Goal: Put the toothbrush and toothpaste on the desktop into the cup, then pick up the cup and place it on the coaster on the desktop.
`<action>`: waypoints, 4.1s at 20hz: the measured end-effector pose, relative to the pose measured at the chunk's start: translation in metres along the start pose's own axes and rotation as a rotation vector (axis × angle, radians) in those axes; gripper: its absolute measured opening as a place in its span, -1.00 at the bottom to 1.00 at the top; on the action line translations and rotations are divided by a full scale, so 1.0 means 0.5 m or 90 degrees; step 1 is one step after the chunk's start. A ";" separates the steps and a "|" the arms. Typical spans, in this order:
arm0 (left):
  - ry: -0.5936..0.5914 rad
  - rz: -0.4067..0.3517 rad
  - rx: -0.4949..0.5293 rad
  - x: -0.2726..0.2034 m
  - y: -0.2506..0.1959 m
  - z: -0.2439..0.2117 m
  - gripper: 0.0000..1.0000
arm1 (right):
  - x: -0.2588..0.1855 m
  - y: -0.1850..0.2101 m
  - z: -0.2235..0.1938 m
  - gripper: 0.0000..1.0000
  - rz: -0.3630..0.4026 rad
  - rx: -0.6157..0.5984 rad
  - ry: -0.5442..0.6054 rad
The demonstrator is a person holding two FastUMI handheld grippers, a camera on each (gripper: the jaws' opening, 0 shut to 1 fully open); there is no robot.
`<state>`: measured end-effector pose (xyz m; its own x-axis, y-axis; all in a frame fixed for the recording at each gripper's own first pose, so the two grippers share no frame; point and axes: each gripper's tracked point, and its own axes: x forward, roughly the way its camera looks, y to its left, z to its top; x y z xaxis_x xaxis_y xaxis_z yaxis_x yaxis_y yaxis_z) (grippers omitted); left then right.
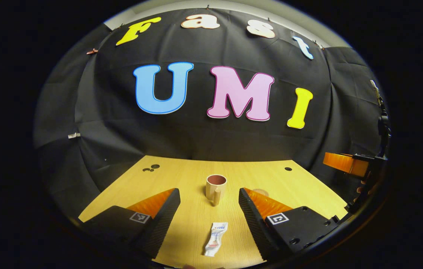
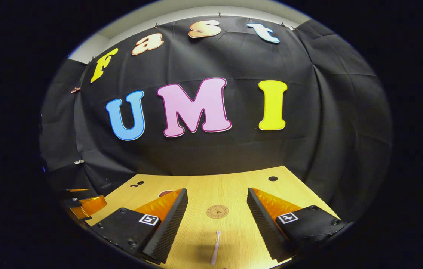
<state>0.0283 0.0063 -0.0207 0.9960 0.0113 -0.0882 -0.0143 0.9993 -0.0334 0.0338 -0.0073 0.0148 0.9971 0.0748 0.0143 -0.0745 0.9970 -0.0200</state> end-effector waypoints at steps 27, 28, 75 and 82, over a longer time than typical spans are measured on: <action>0.354 -0.016 0.034 0.163 -0.007 -0.445 0.95 | 0.113 -0.050 -0.177 0.96 0.030 0.009 0.158; 0.366 -0.016 0.032 0.164 -0.009 -0.458 0.95 | 0.115 -0.051 -0.184 0.96 0.031 0.011 0.163; 0.348 -0.008 0.013 -0.009 0.063 -0.398 -0.63 | 0.065 -0.026 -0.601 0.93 -0.062 -0.051 0.537; 0.340 -0.030 0.033 0.003 0.048 -0.388 -0.64 | 0.069 -0.003 -0.607 -0.62 -0.043 -0.057 0.545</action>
<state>0.0127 0.0235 -0.2148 0.8123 -0.0391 -0.5820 0.0474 0.9989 -0.0010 0.0733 -0.0117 -0.2881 0.6705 -0.0607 -0.7395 -0.0493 0.9908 -0.1261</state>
